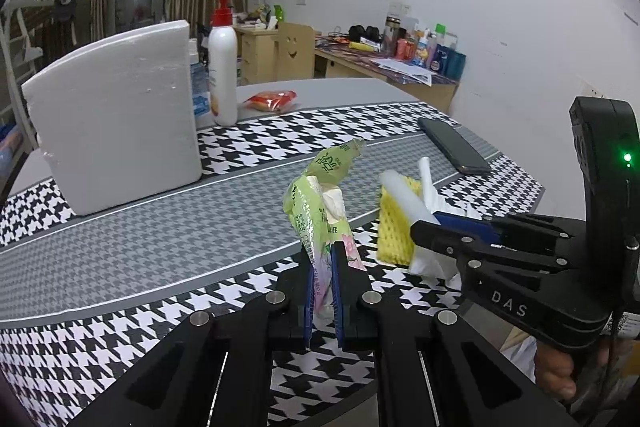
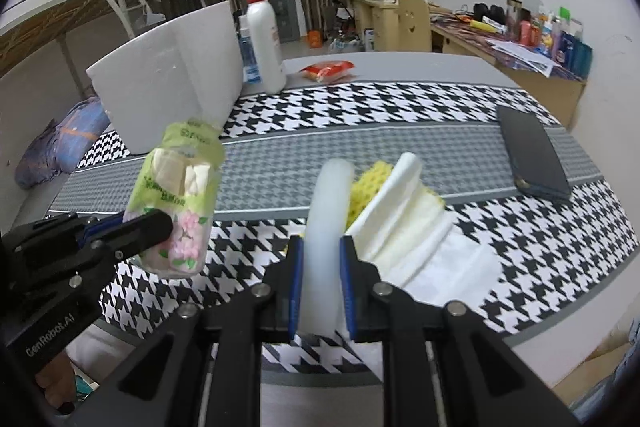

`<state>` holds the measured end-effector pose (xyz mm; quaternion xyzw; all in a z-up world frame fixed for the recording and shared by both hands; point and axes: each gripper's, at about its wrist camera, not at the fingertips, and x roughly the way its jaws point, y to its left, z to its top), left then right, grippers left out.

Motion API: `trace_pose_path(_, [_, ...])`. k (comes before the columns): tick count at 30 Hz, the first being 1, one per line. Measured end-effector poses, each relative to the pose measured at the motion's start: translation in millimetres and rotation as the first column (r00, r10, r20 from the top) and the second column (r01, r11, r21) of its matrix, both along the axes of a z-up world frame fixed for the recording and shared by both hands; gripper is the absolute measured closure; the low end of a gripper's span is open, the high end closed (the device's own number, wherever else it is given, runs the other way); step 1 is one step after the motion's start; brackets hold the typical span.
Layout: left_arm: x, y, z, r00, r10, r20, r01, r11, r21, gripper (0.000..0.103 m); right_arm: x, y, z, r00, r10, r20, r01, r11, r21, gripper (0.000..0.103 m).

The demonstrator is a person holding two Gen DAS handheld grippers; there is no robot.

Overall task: Organize soft objects
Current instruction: 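Lift the white foam roll with the right tool beside the held tissue pack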

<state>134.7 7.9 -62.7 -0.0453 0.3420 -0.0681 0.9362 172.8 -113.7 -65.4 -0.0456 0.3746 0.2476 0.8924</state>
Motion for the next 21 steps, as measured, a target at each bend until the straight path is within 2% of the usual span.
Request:
trace_pose_path(6, [0, 9, -4, 1.000, 0.026, -0.014, -0.026, 1.000, -0.006, 0.095, 6, 17, -14, 0.999, 0.028, -0.037, -0.030, 0.998, -0.049, 0.081])
trace_pose_path(14, [2, 17, -6, 0.999, 0.043, -0.022, -0.043, 0.999, -0.016, 0.095, 1, 25, -11, 0.999, 0.042, 0.004, -0.041, 0.996, -0.083, 0.074])
trace_pose_path(17, [3, 18, -7, 0.999, 0.049, -0.024, -0.049, 0.999, -0.022, 0.095, 2, 30, -11, 0.997, 0.082, -0.009, -0.082, 0.994, -0.067, 0.074])
trace_pose_path(21, [2, 20, -7, 0.998, 0.052, -0.026, -0.053, 0.998, -0.023, 0.095, 8, 36, -16, 0.996, 0.079, -0.037, -0.081, 0.993, -0.085, 0.074])
